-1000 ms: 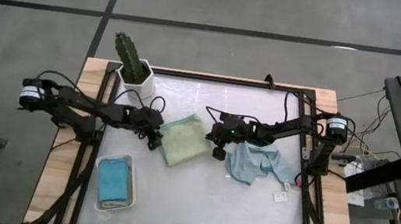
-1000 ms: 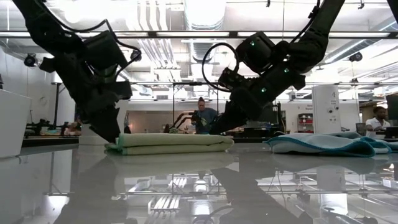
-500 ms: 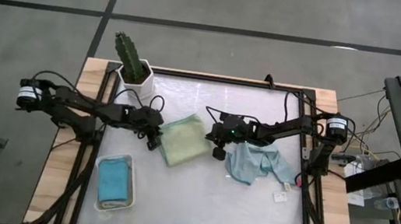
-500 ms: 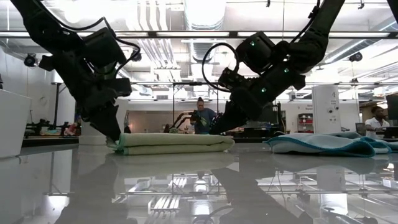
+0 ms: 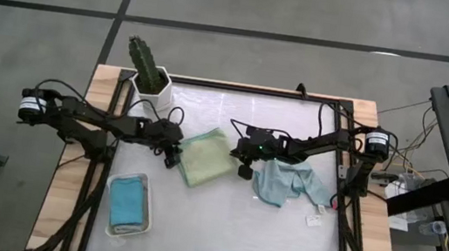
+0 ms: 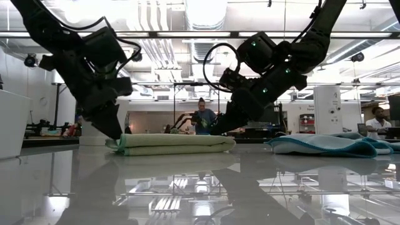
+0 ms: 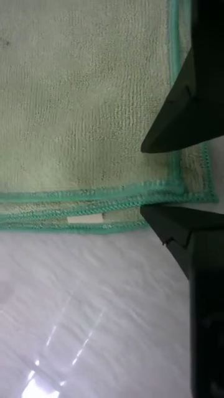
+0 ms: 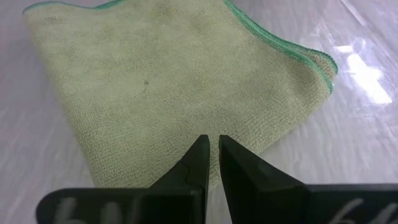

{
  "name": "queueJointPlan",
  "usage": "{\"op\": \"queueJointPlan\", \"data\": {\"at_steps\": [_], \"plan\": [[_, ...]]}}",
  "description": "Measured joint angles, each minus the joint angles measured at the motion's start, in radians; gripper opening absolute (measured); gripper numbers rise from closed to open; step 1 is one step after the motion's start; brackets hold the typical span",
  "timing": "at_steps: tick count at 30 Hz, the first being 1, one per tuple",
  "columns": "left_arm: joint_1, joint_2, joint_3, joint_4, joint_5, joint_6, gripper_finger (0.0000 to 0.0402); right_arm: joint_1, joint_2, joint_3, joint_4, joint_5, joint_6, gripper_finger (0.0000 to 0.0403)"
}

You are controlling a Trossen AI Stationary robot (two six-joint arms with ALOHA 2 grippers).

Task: Fold microfiber towels
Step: Fold the green microfiber towel

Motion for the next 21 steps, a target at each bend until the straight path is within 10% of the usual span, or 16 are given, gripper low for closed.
{"op": "queueJointPlan", "data": {"at_steps": [12, 21], "plan": [[-0.001, -0.022, 0.04, -0.008, -0.005, 0.04, 0.0148, -0.014, -0.016, 0.002, 0.015, -0.001, 0.143, 0.0032], [-0.091, -0.056, 0.091, -0.079, -0.003, 0.044, 0.0148, -0.078, -0.036, 0.154, -0.335, -0.109, 0.357, 0.011]]}}
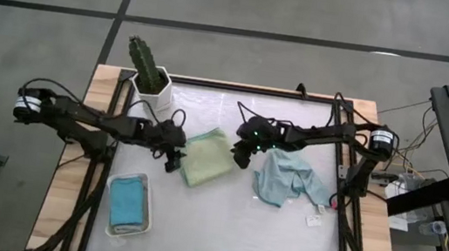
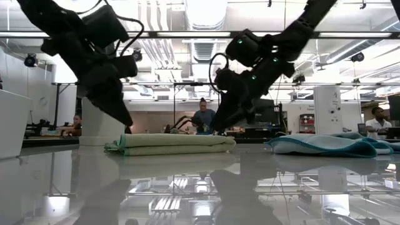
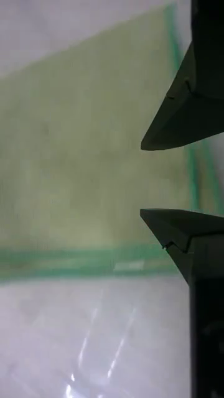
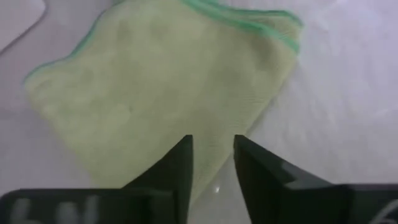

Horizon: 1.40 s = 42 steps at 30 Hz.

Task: Fold microfiber towels
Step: Fold the green microfiber towel

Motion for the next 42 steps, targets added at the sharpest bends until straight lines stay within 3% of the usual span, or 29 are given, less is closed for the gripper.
{"op": "queueJointPlan", "data": {"at_steps": [4, 10, 17, 20, 25, 34, 42], "plan": [[-0.096, 0.008, -0.01, -0.001, 0.001, -0.041, 0.0148, -0.022, 0.025, 0.066, -0.11, -0.088, 0.021, 0.0159], [-0.187, 0.02, -0.03, -0.007, -0.028, -0.114, 0.0148, -0.034, 0.081, 0.113, -0.123, -0.102, 0.049, 0.0215], [-0.199, 0.059, -0.039, 0.031, -0.056, -0.133, 0.0148, -0.036, 0.177, 0.164, -0.114, -0.113, 0.064, 0.0223], [-0.2, 0.088, -0.037, 0.053, -0.056, -0.132, 0.0148, -0.038, 0.197, 0.185, -0.109, -0.172, 0.063, 0.022], [-0.2, 0.144, -0.036, 0.063, -0.055, -0.134, 0.0148, -0.038, 0.204, 0.211, -0.117, -0.199, 0.064, 0.0179], [-0.201, 0.213, -0.03, 0.128, -0.06, -0.159, 0.0148, -0.04, 0.204, 0.226, -0.117, -0.199, 0.046, 0.0025], [-0.204, 0.216, -0.025, 0.171, -0.05, -0.159, 0.0148, -0.067, 0.159, 0.226, -0.228, -0.198, 0.007, 0.0014]]}}
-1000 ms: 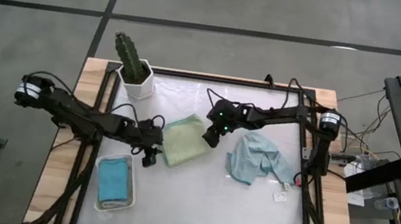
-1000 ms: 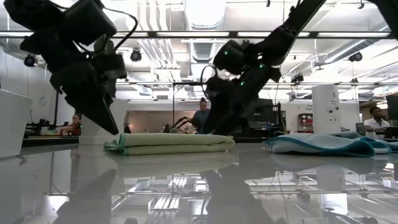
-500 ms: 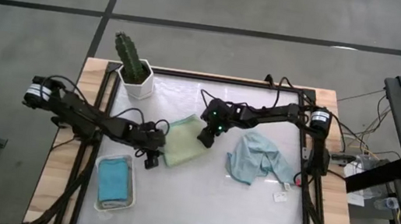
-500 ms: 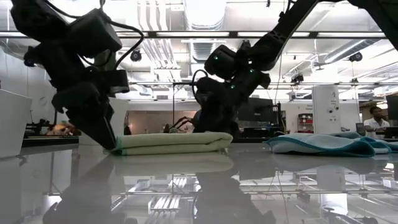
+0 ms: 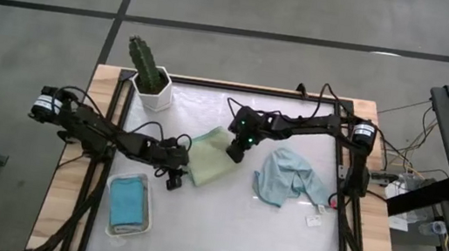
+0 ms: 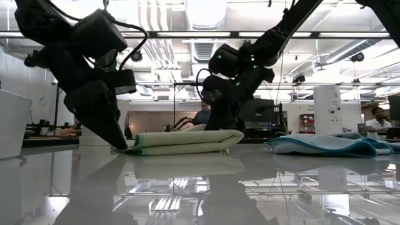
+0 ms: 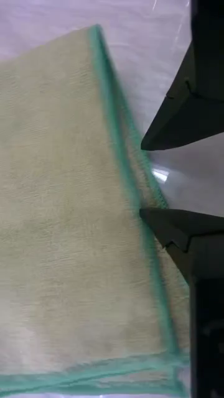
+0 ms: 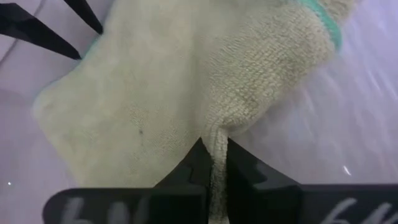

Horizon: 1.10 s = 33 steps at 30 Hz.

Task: Fold microfiber towels
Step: Fold the green microfiber towel

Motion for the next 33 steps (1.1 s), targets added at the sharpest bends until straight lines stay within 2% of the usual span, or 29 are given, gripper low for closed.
{"op": "queueJointPlan", "data": {"at_steps": [14, 20, 23, 33], "plan": [[0.0, 0.0, -0.006, 0.006, -0.001, 0.002, 0.0148, -0.017, -0.048, 0.026, -0.178, 0.097, -0.073, 0.0013], [-0.001, 0.01, -0.013, 0.047, -0.049, 0.0, 0.0148, 0.012, -0.048, 0.12, -0.332, 0.282, -0.115, 0.0013], [0.0, 0.034, -0.014, 0.093, -0.076, 0.001, 0.0148, 0.031, -0.048, 0.162, -0.375, 0.343, -0.121, 0.0013], [-0.001, 0.201, -0.012, 0.358, -0.165, 0.038, 0.0148, 0.119, -0.047, 0.223, -0.389, 0.42, -0.102, 0.0013]]}}
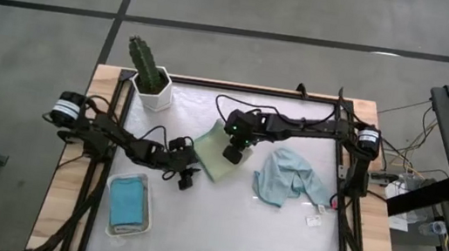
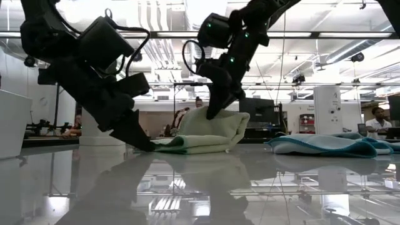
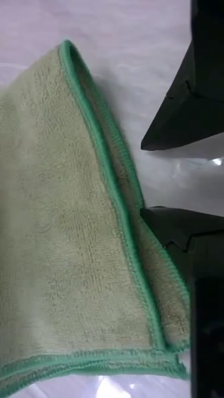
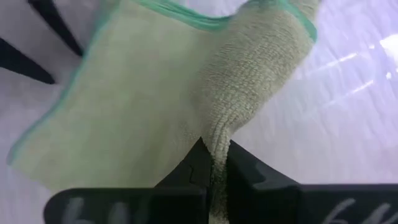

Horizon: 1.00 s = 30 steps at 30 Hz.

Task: Fold microfiber towels
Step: Fold the green microfiber towel

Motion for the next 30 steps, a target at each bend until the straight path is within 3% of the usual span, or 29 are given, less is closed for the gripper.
{"op": "queueJointPlan", "data": {"at_steps": [14, 30], "plan": [[0.001, 0.008, -0.001, 0.027, 0.001, 0.019, 0.0148, 0.104, 0.041, 0.003, 0.183, 0.001, 0.079, 0.0013], [0.001, 0.009, -0.001, 0.027, 0.003, 0.017, 0.0148, 0.141, 0.107, 0.008, 0.312, -0.003, 0.108, 0.0015]]}}
